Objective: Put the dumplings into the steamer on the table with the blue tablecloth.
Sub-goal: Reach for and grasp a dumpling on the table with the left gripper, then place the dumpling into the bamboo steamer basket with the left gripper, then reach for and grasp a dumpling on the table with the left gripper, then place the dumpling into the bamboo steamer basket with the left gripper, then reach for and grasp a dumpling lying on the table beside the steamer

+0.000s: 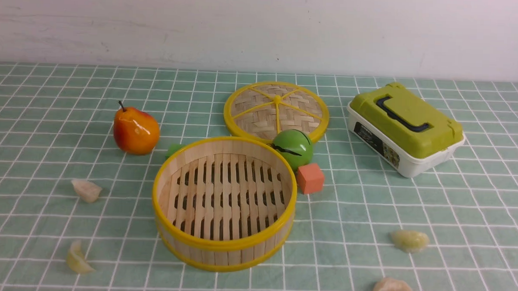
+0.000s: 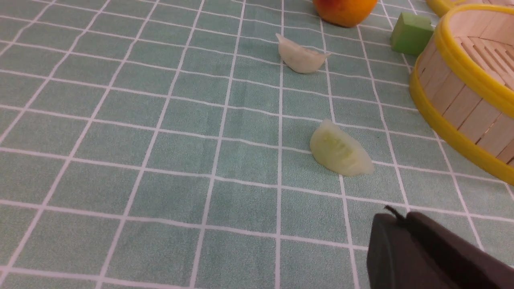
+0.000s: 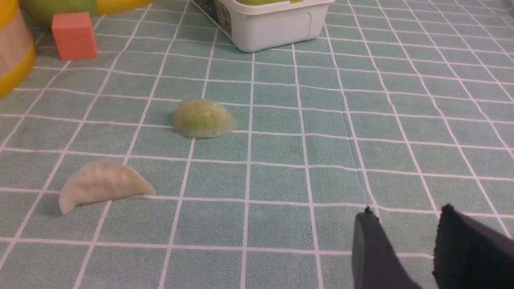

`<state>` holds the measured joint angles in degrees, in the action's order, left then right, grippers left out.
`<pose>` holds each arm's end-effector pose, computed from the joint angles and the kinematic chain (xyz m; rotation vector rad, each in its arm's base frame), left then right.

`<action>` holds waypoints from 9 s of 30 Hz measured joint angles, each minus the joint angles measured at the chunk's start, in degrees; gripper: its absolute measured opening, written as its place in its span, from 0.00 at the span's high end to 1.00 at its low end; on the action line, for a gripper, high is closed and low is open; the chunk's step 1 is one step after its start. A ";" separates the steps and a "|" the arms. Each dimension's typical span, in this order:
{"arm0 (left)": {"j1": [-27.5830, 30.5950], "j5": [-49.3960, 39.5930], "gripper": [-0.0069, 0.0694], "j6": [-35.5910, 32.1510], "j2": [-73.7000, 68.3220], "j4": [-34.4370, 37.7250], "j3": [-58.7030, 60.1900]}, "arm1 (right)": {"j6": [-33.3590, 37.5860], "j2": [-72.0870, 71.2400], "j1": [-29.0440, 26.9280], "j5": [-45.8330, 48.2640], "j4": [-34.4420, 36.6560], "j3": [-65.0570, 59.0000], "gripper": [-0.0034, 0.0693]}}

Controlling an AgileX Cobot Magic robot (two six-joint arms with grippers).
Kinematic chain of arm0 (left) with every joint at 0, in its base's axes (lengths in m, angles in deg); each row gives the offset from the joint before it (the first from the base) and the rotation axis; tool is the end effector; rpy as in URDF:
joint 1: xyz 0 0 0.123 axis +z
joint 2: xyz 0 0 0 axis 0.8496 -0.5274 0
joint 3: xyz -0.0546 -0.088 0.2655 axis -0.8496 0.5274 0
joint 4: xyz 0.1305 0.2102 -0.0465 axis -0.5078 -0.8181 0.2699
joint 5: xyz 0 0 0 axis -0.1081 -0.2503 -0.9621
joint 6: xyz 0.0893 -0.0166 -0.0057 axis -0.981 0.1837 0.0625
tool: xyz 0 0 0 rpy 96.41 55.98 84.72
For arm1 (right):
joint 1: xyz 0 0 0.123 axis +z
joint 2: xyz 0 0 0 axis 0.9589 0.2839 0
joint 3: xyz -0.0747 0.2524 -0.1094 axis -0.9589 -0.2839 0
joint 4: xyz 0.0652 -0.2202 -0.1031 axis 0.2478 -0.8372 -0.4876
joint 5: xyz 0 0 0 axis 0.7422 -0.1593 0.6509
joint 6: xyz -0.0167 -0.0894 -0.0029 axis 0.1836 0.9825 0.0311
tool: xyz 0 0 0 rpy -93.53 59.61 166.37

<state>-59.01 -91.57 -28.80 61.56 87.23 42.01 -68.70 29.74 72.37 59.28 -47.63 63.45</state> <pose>0.0519 -0.0005 0.1675 -0.1792 1.8978 -0.1428 0.0524 -0.0007 0.1734 -0.0125 1.8701 -0.0312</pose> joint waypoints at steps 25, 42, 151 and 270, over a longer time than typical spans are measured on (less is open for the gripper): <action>0.00 0.15 0.84 0.00 0.00 -0.61 0.00 | 0.00 0.00 0.00 0.00 0.00 0.00 0.62; 0.00 33.10 0.82 0.00 0.00 -0.67 0.00 | 0.00 0.00 0.00 -24.53 -2.75 -0.52 0.62; -22.40 -38.96 0.35 15.57 -114.30 -10.13 -101.30 | 0.05 39.57 19.48 1.31 9.93 22.40 0.88; -28.58 -24.12 0.93 7.32 -14.83 -5.87 -27.32 | 42.88 82.56 19.48 21.14 18.47 51.05 0.33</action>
<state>-87.58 -115.69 -21.48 46.73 81.36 14.69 -25.82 112.30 91.86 80.42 -29.16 114.50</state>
